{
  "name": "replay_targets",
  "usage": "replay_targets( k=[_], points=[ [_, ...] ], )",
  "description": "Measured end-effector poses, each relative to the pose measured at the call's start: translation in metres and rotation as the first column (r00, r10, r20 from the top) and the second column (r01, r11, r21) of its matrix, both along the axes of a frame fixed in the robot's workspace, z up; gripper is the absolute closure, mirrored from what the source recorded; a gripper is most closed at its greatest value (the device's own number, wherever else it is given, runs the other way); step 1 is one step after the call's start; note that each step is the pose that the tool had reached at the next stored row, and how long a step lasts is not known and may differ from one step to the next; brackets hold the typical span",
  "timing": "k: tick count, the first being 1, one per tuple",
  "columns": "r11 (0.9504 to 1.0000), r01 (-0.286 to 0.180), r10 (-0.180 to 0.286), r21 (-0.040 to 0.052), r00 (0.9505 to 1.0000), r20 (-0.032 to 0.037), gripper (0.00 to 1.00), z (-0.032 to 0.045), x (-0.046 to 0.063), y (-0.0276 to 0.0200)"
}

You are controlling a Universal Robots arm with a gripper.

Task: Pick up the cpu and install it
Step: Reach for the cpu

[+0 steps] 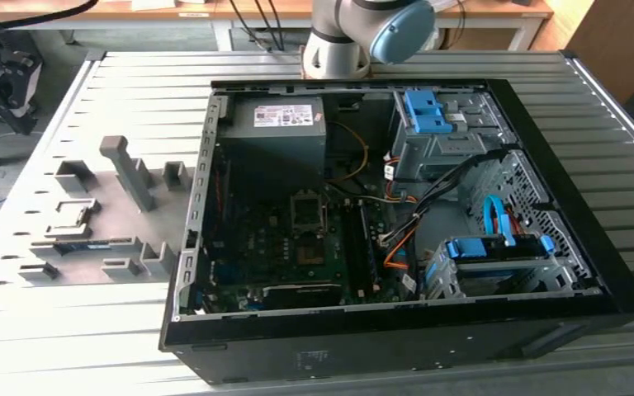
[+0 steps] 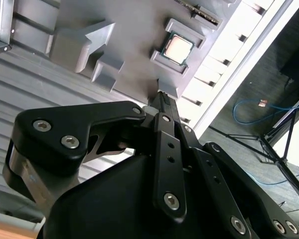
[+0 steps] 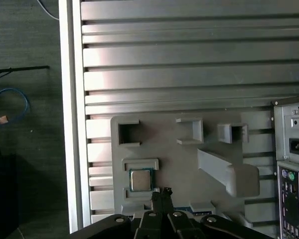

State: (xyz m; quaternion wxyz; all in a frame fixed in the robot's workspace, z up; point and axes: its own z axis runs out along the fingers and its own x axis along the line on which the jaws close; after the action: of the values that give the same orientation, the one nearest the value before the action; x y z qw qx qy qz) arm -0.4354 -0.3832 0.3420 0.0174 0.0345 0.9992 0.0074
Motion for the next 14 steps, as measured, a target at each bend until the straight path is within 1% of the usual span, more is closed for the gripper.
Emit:
replay_targets(
  k=[14],
  points=[
    [1.0000, 0.000, 0.000, 0.0001, 1.0000, 0.0001, 0.90, -0.0256, 0.000, 0.0000]
  ],
)
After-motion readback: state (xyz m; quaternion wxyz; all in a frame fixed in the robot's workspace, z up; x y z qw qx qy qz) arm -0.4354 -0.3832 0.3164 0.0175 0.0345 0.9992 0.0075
